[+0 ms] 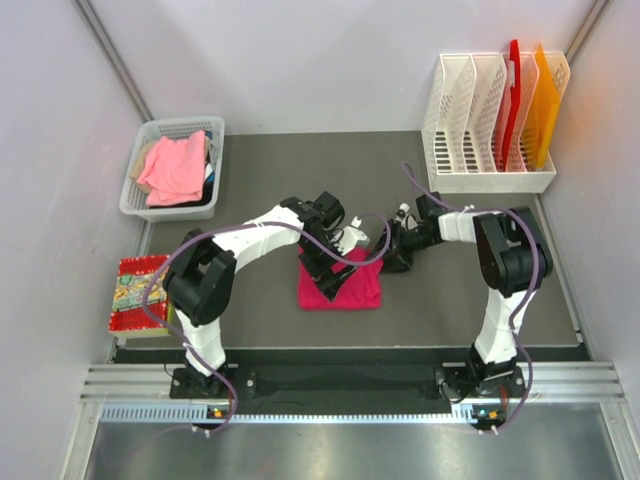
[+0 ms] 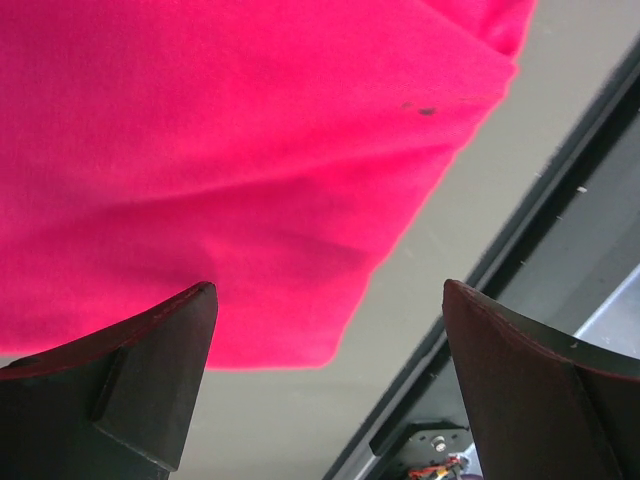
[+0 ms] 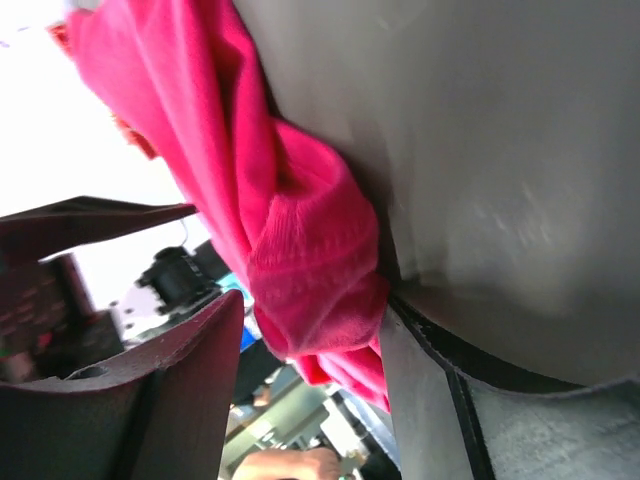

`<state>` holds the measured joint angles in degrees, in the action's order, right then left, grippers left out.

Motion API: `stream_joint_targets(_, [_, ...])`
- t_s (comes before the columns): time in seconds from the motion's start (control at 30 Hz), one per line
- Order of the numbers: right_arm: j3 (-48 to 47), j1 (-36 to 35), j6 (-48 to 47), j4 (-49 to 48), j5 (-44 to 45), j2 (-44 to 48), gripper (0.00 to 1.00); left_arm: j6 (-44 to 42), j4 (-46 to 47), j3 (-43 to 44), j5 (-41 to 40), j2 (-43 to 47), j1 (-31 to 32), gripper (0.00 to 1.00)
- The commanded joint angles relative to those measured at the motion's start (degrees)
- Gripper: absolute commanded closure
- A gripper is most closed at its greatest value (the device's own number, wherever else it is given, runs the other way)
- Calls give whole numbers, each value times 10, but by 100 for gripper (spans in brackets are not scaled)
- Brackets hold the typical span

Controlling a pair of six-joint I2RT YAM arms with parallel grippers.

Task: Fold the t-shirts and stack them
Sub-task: Put the neatly folded tshirt into the corner of the board with the right arm

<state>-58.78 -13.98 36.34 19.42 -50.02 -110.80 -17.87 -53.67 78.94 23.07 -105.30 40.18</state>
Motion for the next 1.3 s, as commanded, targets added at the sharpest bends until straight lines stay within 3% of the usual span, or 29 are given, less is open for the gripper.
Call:
stream_joint_targets(0.0, [18, 0, 50, -139, -5, -35, 44, 9, 41, -4, -9, -21, 0, 1])
stream_joint_targets(0.23, [27, -12, 104, -221, -10, -63, 44, 13, 45, 20, -7, -38, 1, 1])
stream_joint_targets(0.47, [-25, -54, 94, -194, 8, -76, 46, 7, 38, 47, -16, -47, 2, 1])
stream_joint_targets(0.63, [-80, -96, 66, -123, 26, -91, 49, 5, 37, 57, -22, -47, 2, 1])
stream_joint_targets(0.7, [-93, -105, 63, -114, 32, -97, 53, 4, 36, 55, -22, -43, 2, 1])
stream_joint_targets(1.0, [-122, -117, 40, -60, 50, -101, 100, -9, 30, 27, -38, -11, 0, 1])
stream_joint_targets(1.27, [-110, -65, 2, 33, 125, -4, 100, -32, -18, 34, -52, 54, -66, 1])
